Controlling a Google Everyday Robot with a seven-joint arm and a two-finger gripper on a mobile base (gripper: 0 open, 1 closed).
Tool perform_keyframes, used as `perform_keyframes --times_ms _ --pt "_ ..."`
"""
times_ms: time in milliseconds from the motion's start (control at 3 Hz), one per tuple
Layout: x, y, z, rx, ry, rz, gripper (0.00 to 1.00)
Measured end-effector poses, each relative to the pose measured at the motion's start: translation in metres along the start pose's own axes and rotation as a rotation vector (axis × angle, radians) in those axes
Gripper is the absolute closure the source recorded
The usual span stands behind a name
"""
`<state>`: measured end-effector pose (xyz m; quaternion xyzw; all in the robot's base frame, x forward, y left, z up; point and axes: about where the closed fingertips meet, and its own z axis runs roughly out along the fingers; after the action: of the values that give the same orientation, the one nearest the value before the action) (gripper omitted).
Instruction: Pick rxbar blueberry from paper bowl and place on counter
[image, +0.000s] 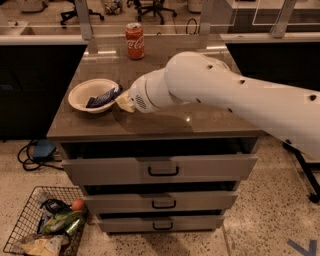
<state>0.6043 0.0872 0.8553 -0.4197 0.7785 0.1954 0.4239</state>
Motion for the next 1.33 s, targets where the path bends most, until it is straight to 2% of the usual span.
perform_keyframes --times_ms 667,1000,1333 --pt "-0.016 -0.018 -0.026 0.055 0.024 -0.06 1.0" --pt "-0.024 -0.033 -0.037 0.049 0.035 -0.094 1.0" --pt "-0.029 -0.047 -0.035 -0.023 0.028 -0.113 1.0"
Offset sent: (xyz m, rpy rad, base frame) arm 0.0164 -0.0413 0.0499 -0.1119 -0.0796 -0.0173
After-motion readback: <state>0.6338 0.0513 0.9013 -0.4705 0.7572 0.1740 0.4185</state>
